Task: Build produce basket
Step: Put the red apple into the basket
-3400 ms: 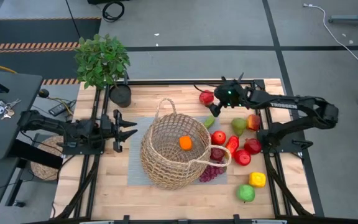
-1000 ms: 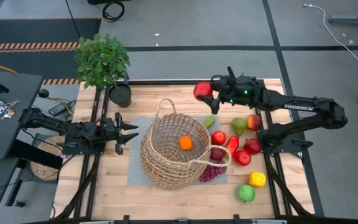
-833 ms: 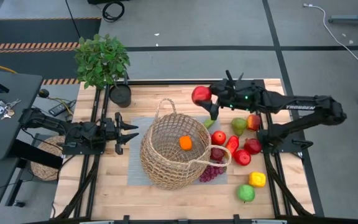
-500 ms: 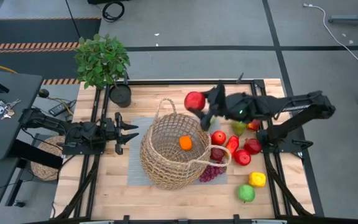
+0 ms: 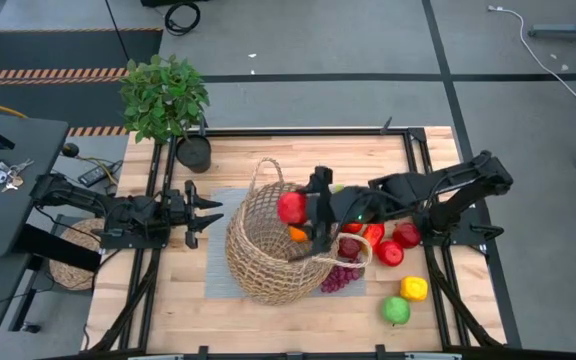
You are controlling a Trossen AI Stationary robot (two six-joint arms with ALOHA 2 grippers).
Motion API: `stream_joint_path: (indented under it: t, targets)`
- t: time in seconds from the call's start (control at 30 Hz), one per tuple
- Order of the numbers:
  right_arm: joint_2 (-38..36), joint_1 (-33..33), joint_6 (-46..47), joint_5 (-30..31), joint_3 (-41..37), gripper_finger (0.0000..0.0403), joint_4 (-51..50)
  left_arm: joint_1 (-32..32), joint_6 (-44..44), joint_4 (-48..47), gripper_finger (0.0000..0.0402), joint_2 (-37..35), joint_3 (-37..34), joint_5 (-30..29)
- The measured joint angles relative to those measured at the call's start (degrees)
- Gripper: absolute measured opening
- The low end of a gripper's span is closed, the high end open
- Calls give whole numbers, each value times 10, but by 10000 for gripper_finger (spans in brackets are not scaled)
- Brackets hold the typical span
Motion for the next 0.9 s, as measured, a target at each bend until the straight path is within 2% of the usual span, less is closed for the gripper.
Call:
stream_joint_path:
  t: [0.2, 0.3, 0.7, 0.8, 0.9]
  targets:
    - [8, 11, -125, 87, 0, 327, -35, 0, 0, 0, 145, 0, 0, 0]
    - [11, 11, -188, 111, 0, 327, -35, 0, 0, 0, 145, 0, 0, 0]
    - [12, 17, -445, 110, 0, 327, -34, 0, 0, 0, 145, 0, 0, 0]
    - [12, 19, -462, 110, 0, 327, -34, 0, 0, 0, 146, 0, 0, 0]
    - [12, 19, -413, 104, 0, 327, -34, 0, 0, 0, 150, 0, 0, 0]
